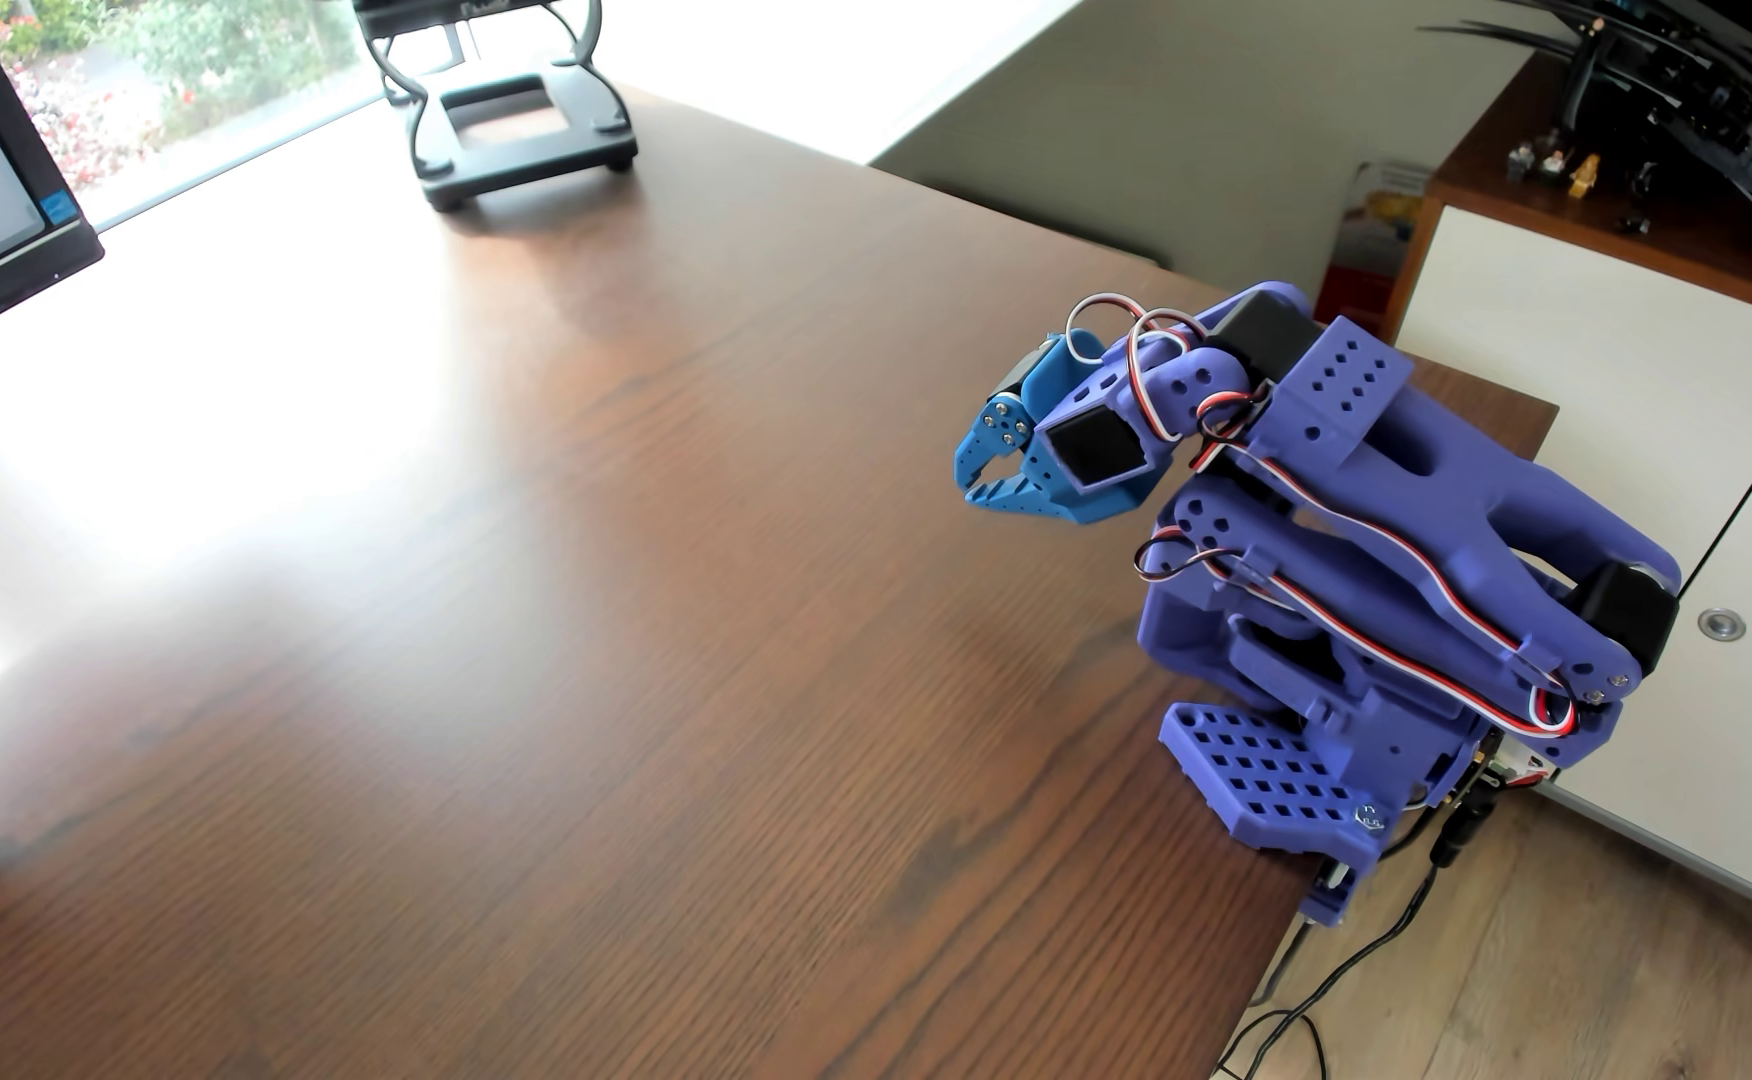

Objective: Grab the blue dice

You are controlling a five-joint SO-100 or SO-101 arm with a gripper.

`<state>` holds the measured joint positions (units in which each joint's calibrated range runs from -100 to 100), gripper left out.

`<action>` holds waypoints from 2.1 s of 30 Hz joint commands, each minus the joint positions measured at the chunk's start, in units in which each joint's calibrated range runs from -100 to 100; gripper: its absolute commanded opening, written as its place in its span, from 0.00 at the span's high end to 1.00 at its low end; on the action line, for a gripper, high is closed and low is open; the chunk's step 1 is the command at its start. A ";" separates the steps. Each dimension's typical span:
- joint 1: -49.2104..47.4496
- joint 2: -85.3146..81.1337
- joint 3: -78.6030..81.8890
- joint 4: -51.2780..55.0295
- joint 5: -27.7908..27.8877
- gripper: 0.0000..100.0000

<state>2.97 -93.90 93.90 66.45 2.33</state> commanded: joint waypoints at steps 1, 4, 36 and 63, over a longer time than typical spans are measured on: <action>-4.36 -0.16 -0.50 -1.17 -2.43 0.98; -4.36 -0.16 -0.50 -1.17 -2.43 0.98; 1.78 6.87 -22.83 -1.08 1.83 0.98; 39.42 94.19 -70.66 -1.85 11.19 0.98</action>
<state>40.84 1.09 25.17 65.32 12.31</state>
